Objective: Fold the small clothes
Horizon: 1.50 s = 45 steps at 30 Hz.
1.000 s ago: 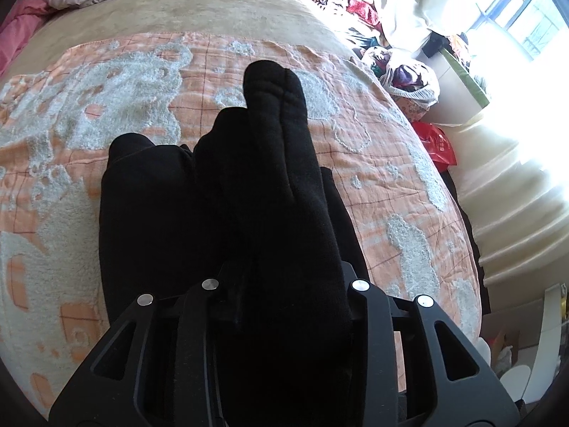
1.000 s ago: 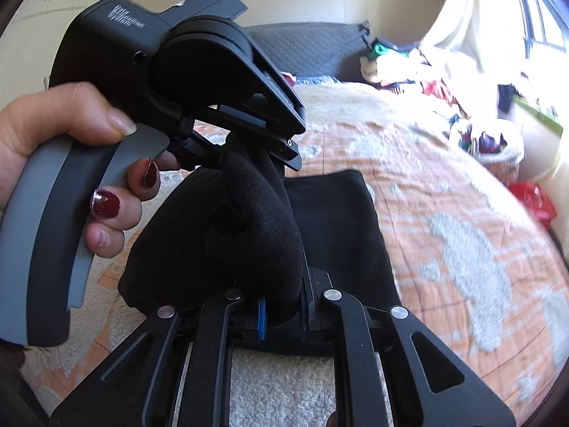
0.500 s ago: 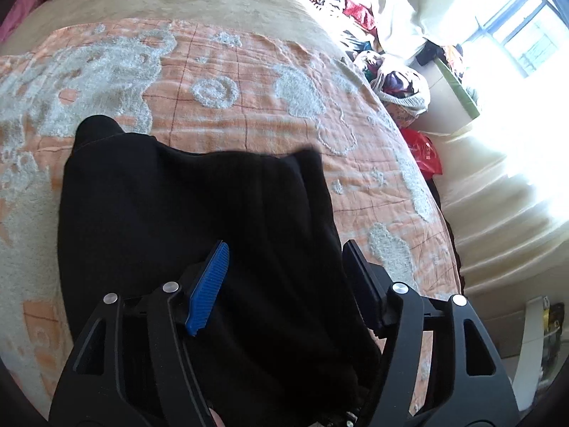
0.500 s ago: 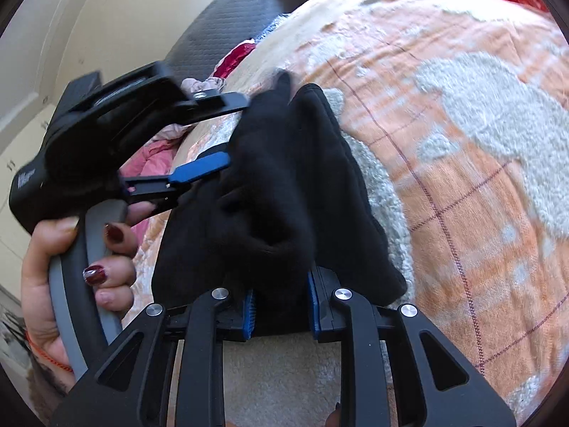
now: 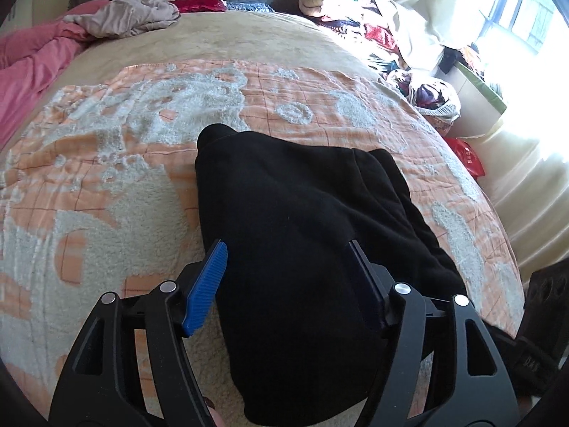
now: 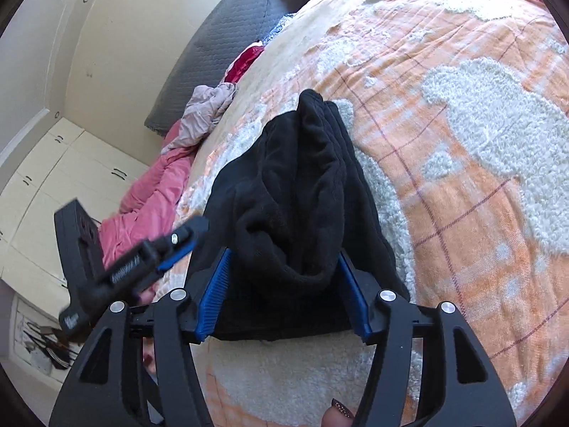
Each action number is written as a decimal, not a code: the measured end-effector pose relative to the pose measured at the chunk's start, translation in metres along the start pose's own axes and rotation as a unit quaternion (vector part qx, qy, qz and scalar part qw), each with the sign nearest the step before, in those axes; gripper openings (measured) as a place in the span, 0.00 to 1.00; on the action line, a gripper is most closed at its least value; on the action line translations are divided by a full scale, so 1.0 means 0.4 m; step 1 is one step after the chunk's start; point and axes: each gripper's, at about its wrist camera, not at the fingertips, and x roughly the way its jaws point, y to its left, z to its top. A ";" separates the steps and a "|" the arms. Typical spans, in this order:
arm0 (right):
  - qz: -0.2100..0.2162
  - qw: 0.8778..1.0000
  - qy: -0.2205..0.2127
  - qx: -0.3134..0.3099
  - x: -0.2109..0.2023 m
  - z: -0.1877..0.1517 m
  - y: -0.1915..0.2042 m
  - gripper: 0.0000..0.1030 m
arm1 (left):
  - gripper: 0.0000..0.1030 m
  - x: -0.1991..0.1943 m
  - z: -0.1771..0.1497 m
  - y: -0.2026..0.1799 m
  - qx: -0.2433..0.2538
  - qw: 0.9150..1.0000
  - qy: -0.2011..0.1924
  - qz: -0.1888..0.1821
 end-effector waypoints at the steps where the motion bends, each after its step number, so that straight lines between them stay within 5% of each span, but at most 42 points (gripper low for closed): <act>1: -0.005 1.000 -0.002 -0.004 -0.002 0.003 0.003 0.55 | 0.68 0.001 -0.013 -0.002 0.005 1.000 0.002 0.004; 8: -0.014 1.000 -0.008 -0.007 0.019 0.015 -0.005 0.53 | 0.69 0.006 -0.062 0.012 -0.009 1.000 0.006 -0.007; 14: -0.044 0.998 -0.018 -0.051 0.020 0.016 0.017 0.18 | 0.69 -0.002 -0.066 0.008 -0.007 1.000 0.007 -0.010; 18: -0.050 0.994 -0.048 -0.082 -0.021 0.017 0.047 0.17 | 0.69 -0.026 -0.068 -0.005 0.005 1.000 0.005 -0.018; 21: -0.082 0.994 -0.027 -0.073 0.003 0.018 0.023 0.17 | 0.69 -0.023 -0.077 -0.012 0.019 1.000 0.010 -0.016; 31: -0.094 0.995 -0.011 -0.043 0.010 0.016 -0.005 0.24 | 0.70 -0.012 -0.088 -0.001 -0.002 0.999 0.017 -0.031; 42: -0.135 0.985 -0.048 -0.092 -0.027 0.015 0.035 0.46 | 0.70 -0.030 -0.091 -0.001 -0.010 0.999 0.015 -0.032; 45: -0.149 0.980 -0.062 -0.114 -0.043 0.016 0.053 0.62 | 0.70 -0.032 -0.091 -0.002 -0.009 0.999 0.016 -0.032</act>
